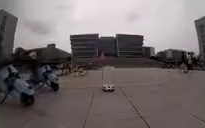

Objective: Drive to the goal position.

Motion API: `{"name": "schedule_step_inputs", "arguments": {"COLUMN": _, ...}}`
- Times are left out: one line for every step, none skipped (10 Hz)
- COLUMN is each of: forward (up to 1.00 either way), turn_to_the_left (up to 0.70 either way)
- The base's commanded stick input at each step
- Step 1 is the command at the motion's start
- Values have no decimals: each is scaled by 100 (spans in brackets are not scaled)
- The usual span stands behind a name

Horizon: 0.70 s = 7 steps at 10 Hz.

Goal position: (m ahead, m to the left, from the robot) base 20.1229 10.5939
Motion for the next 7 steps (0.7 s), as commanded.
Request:
{"name": "schedule_step_inputs", "arguments": {"forward": 100, "turn_to_the_left": 0}}
{"name": "schedule_step_inputs", "arguments": {"forward": 100, "turn_to_the_left": 0}}
{"name": "schedule_step_inputs", "arguments": {"forward": 100, "turn_to_the_left": 0}}
{"name": "schedule_step_inputs", "arguments": {"forward": 100, "turn_to_the_left": 0}}
{"name": "schedule_step_inputs", "arguments": {"forward": 100, "turn_to_the_left": 0}}
{"name": "schedule_step_inputs", "arguments": {"forward": 100, "turn_to_the_left": 0}}
{"name": "schedule_step_inputs", "arguments": {"forward": 100, "turn_to_the_left": 0}}
